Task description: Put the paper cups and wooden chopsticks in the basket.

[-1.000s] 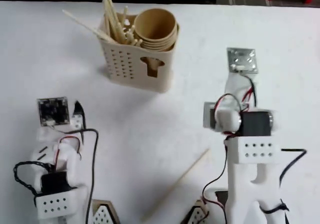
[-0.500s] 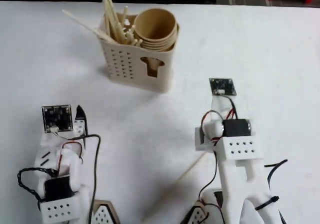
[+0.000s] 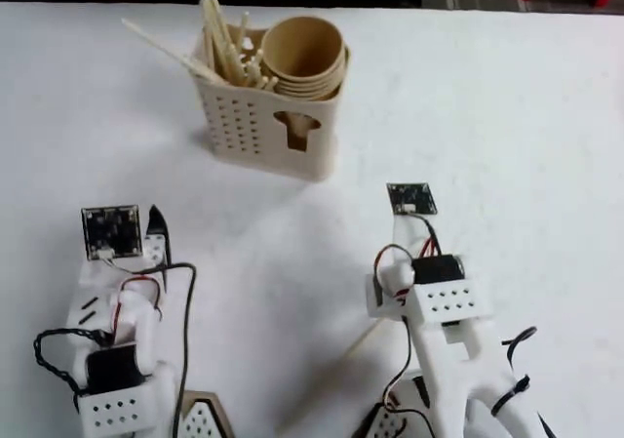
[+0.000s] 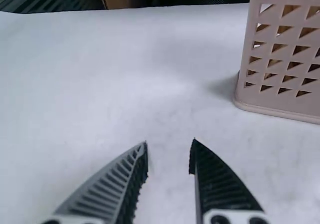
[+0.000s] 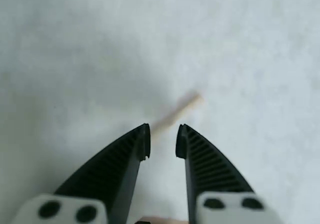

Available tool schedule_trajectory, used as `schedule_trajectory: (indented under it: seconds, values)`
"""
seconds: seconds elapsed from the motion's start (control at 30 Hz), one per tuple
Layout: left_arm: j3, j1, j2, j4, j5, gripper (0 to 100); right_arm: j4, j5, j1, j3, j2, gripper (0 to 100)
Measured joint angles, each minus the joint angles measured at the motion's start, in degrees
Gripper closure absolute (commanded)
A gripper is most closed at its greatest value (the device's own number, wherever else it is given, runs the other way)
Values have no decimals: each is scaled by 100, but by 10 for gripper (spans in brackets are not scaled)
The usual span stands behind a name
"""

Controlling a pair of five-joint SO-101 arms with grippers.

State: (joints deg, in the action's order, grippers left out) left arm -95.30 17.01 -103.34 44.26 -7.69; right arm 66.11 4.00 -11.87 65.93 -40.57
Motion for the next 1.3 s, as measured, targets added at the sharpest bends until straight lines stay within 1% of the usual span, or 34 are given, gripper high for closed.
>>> schedule_trajectory:
  seconds: [0.1,0.2,0.3,0.37,0.47,0.53,0.73,0.8,0.93,1.03,1.17,1.3]
  values:
    - [0,0,0,0,0,854,-264,9,0,0,422,896]
    - [0,0,0,0,0,854,-695,18,0,0,1152,897]
    - [0,0,0,0,0,854,-1055,193,18,-53,1697,901]
    - [0,0,0,0,0,854,-1064,325,18,-149,1899,908]
    - [0,0,0,0,-193,854,-1002,378,18,-299,2031,991]
    - [-9,0,0,0,-316,854,-1002,387,35,-325,2057,973]
    - [-18,0,0,0,-369,854,-985,396,229,-642,2207,981]
    - [-18,0,0,0,-369,854,-985,510,281,-914,2215,981]
    - [-18,0,0,0,-387,854,-571,897,299,-1837,2215,981]
    - [-18,0,0,0,-404,854,-105,1037,281,-2646,2215,981]
    - [-18,0,0,0,-404,854,545,1108,53,-3754,2215,981]
    - [-18,0,0,0,-404,854,1020,1266,-369,-4888,2215,981]
